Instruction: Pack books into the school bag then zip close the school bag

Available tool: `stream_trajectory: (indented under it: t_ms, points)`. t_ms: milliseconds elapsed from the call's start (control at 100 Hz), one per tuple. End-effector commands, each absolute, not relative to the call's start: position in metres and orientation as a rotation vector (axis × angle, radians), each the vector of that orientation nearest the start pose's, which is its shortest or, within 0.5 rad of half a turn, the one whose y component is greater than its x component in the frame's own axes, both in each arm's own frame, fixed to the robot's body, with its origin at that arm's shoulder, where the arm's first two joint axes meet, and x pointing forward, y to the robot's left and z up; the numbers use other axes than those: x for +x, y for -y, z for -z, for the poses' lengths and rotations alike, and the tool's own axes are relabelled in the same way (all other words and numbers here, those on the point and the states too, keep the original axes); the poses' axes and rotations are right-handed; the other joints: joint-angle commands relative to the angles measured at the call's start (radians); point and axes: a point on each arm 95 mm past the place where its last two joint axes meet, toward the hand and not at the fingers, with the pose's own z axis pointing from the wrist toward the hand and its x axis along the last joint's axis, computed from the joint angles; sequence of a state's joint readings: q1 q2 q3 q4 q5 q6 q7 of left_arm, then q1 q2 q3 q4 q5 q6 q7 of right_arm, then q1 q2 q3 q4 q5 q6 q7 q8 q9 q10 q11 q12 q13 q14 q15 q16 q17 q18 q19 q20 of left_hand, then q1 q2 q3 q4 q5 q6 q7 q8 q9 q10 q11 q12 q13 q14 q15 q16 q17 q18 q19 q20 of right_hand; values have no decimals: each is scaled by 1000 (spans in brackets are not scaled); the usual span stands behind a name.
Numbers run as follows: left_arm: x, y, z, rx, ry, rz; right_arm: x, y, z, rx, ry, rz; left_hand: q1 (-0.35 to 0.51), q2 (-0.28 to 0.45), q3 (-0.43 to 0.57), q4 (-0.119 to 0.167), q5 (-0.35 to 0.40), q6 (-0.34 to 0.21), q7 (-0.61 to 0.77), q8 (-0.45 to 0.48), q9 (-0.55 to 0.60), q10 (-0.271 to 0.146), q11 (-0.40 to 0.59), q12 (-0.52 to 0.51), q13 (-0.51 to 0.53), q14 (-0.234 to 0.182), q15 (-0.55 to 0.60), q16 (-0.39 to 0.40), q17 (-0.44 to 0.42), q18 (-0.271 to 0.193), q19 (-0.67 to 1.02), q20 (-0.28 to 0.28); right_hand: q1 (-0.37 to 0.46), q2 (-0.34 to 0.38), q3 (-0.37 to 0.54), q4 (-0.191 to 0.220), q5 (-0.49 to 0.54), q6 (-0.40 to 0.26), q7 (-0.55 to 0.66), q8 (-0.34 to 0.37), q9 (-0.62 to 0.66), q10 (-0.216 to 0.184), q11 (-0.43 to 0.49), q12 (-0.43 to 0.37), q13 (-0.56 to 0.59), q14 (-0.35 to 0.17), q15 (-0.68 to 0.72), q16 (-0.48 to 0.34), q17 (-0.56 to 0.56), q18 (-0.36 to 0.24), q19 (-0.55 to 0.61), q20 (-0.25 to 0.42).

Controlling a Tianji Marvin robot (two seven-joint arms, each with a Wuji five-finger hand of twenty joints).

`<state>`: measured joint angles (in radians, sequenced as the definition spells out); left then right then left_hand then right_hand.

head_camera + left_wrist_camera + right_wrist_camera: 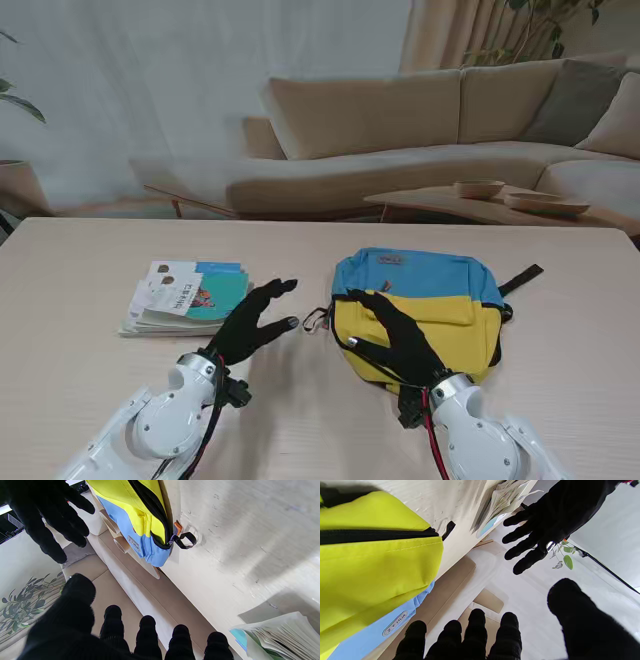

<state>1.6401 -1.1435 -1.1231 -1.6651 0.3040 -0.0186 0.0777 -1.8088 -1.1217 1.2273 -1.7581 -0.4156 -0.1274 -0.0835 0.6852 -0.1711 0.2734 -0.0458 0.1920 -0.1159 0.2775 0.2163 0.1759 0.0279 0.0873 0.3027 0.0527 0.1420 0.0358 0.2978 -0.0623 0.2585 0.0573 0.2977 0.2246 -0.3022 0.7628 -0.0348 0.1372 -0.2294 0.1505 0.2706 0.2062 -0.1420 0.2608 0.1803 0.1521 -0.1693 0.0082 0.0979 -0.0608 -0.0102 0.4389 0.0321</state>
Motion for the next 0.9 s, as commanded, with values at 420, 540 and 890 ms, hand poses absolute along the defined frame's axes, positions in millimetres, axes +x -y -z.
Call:
stream_trajectory:
  t_ms: [420,540,890]
  points:
    - [363,55,337,-1900,-1141,1985,324,-35,344,-2049,1323,2293,-8,-3,63,21,-35,-13,66,35,-12,-6,50,26,-24,-31,-2,11,-3,-41,-28,-20,-28,7,-27,26,-5,-49,-21,43,-6,-46,-14,-12,-47,-36,-12,-3,7,-38,-55,13]
    - [363,50,334,-1889,-1173,1967,324,-34,346,-2055,1323,2290,-4,-25,134,18,-37,-10,76,38,-8,0,71,36,-26,-19,15,67,-16,-32,15,46,-25,5,-22,26,-5,-47,-14,54,-7,-44,-10,-10,-47,-37,-12,-3,7,-38,-54,19]
    - [380,4,305,-1759,-1246,1786,325,-31,346,-2057,1293,2298,16,-52,163,14,-45,112,207,153,14,43,176,120,-14,26,62,207,-40,-7,98,259,-18,1,-12,24,-8,-45,8,72,-6,-42,2,-5,-45,-36,-9,-1,7,-39,-52,30]
